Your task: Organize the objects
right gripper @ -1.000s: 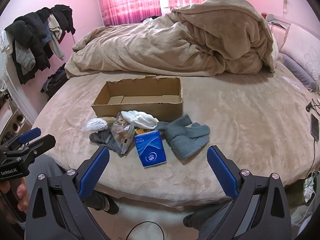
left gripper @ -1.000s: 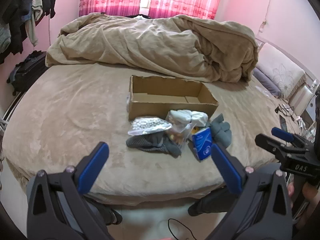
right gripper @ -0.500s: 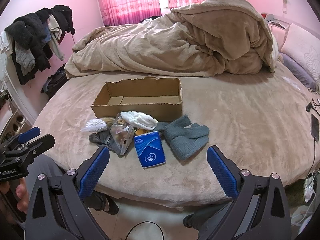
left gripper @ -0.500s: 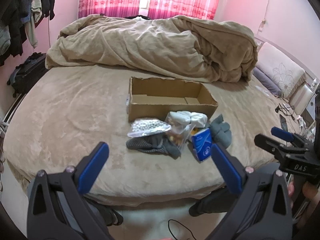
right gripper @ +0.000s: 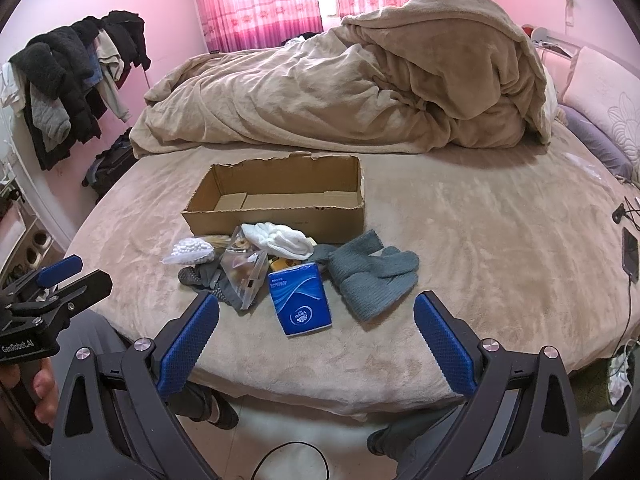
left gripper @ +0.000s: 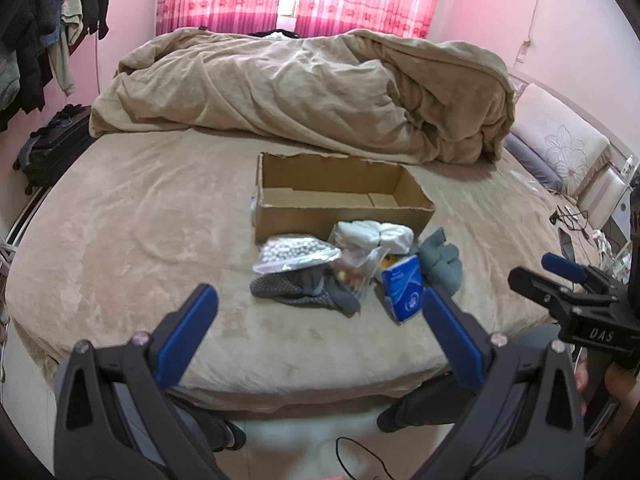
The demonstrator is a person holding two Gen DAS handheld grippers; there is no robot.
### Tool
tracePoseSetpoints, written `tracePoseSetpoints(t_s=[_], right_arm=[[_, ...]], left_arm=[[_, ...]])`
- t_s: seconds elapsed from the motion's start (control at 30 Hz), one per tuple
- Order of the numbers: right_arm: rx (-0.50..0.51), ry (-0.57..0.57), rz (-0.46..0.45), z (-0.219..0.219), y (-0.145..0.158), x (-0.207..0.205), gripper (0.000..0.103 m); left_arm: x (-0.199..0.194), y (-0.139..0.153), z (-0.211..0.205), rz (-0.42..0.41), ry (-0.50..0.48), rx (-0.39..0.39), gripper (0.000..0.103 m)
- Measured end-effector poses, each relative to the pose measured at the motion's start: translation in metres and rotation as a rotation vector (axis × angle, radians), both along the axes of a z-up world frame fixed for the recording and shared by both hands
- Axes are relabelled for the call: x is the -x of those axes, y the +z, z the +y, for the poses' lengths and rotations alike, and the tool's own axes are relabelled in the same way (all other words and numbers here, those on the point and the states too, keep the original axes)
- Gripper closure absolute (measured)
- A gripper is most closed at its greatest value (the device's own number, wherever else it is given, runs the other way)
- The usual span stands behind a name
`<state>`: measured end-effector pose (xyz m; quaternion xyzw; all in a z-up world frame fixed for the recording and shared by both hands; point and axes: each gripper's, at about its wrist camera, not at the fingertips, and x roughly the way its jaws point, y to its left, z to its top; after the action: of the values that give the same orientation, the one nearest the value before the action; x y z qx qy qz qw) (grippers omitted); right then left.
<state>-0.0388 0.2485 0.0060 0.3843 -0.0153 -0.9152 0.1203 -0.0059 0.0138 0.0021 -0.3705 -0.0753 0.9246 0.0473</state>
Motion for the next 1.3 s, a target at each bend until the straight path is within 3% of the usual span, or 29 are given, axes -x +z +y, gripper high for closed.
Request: tracePoseSetpoints(t_s=[0.93, 1.3], right_arm=[[0.006, -0.007, 0.001, 0.002, -0.001, 0.002, 0.003], [-0.001, -0.013, -0.013, 0.006, -0.012, 0.011, 0.003]], left_arm=[[-0.002, -0.002, 0.003, -0.005, -0.008, -0.006, 0.001], [0.016, -0.020, 0.005, -0.037, -0.011, -0.006, 0.001]])
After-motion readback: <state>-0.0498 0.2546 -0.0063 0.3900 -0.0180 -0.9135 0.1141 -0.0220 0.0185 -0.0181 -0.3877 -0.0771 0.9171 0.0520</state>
